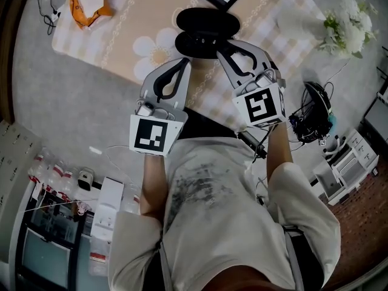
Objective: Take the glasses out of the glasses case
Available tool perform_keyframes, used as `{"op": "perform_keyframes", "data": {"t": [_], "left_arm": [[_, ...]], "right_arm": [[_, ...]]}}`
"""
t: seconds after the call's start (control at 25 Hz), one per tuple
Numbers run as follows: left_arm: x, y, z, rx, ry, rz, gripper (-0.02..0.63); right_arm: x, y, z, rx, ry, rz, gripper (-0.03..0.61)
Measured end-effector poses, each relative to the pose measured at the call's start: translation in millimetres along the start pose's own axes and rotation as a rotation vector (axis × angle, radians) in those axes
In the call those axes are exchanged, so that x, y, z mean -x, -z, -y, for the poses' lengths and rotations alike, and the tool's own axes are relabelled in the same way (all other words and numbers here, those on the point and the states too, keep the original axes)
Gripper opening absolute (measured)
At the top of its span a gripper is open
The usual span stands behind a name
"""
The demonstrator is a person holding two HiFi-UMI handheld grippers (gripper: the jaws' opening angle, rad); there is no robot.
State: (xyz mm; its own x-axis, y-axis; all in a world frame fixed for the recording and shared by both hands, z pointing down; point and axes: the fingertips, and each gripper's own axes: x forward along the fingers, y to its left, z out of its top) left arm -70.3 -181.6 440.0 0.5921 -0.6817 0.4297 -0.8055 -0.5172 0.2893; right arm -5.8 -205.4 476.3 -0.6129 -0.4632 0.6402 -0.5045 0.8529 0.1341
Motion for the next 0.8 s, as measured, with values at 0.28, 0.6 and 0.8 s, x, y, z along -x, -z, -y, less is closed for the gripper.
{"op": "perform_keyframes", "data": {"t": [0.28,0.6,0.8], "left_arm": [[-7,6,-4,0.010,-0.007,-0.009,0.008],[-9,15,-4,0.024,-0.013,-0.022,0.008],[-13,22,-7,0.035,-0.023,-0.033,0.009]], "right_arm": [[-13,12,-2,0.048,-0.018,-0.049,0.092],[-27,23,-10,0.060,-0.056,-0.074,0.094],[-34,30,-15,0.061,-0.089,-0.084,0.095]]}}
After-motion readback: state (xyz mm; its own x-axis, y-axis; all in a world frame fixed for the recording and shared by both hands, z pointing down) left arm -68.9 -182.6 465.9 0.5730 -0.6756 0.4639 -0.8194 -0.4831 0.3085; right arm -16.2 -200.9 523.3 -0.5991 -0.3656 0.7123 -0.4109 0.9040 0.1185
